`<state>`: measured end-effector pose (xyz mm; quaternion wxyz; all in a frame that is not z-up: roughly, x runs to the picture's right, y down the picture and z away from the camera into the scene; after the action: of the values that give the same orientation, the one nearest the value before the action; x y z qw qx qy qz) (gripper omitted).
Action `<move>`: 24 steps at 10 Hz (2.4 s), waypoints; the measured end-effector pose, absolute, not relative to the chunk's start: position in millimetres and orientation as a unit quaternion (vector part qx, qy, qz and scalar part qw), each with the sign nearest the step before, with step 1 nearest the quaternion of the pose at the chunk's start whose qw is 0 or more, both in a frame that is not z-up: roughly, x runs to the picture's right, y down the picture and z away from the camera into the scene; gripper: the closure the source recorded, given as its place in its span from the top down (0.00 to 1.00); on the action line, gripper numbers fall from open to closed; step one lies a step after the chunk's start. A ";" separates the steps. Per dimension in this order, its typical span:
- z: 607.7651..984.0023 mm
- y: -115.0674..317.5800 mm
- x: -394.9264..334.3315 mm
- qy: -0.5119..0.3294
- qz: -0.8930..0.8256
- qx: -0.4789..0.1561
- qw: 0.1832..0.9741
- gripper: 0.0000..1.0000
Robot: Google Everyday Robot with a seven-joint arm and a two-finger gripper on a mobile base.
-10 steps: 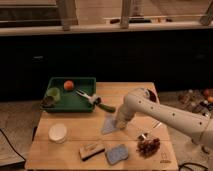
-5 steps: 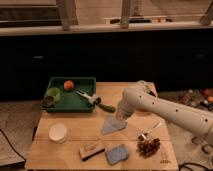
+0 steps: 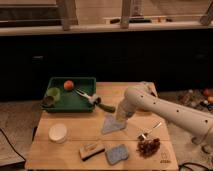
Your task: Place towel in paper cup
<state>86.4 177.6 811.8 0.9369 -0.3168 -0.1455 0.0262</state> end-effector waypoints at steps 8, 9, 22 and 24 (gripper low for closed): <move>825.3 188.7 80.0 -0.136 0.018 -0.325 0.936 0.80; 829.6 194.7 77.9 -0.131 0.016 -0.329 0.935 0.80; 846.0 217.9 95.9 -0.123 0.038 -0.352 0.927 0.00; 835.5 198.6 95.8 -0.127 0.038 -0.338 0.932 0.00</move>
<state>95.8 198.6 835.5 0.9318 -0.3379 -0.1271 0.0380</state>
